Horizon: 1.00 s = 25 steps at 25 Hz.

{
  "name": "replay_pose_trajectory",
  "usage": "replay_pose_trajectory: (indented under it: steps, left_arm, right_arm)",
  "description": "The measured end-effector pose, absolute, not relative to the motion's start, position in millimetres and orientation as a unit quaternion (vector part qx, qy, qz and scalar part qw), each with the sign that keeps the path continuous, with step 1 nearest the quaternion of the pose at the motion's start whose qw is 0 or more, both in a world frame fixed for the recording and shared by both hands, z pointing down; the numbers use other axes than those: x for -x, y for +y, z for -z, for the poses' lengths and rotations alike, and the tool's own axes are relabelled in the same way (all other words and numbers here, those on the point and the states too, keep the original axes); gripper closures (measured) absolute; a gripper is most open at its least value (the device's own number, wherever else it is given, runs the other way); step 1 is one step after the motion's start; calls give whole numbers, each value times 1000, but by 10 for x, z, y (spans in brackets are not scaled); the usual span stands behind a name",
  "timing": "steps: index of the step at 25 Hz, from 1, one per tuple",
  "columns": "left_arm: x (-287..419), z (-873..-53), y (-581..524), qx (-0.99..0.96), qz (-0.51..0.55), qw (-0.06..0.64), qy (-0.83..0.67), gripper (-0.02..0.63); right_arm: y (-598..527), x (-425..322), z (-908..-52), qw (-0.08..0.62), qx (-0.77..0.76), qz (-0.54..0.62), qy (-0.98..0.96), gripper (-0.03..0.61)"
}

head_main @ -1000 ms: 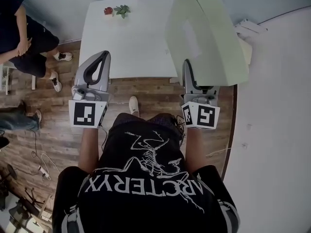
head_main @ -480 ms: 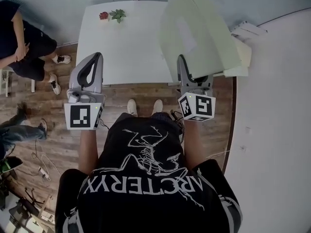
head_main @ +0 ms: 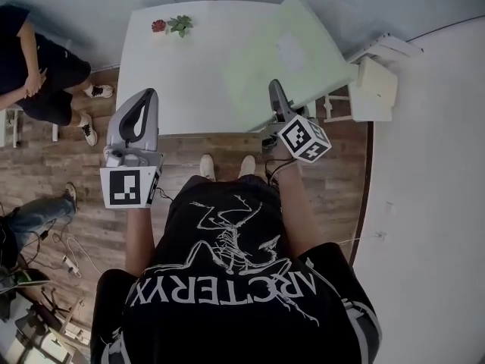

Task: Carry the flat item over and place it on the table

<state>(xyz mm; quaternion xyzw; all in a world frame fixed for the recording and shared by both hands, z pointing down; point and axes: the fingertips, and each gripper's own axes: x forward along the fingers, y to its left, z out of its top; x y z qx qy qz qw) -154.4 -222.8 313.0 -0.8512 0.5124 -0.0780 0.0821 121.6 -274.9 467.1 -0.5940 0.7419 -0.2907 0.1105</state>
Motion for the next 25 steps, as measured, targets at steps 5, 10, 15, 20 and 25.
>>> replay_pose_trajectory:
  steps: [5, 10, 15, 20, 25]
  left_arm:
    - [1654, -3143, -2224, 842, 88, 82, 526, 603]
    - [1787, -3136, -2169, 831, 97, 78, 542, 603]
    - [1912, -3158, -2134, 823, 108, 69, 554, 603]
    - [2006, -3186, -2087, 814, 115, 61, 567, 603]
    - [2023, -3215, -2067, 812, 116, 59, 569, 603]
  right_arm:
    - [-3067, -1166, -5568, 209, 551, 476, 653, 334]
    - [-3233, -1113, -6202, 250, 529, 564, 583, 334]
    - [-3337, -1033, -6634, 262, 521, 605, 541, 334]
    - [-3394, -957, -6784, 284, 505, 626, 522, 328]
    - [-3399, -941, -6880, 284, 504, 629, 519, 303]
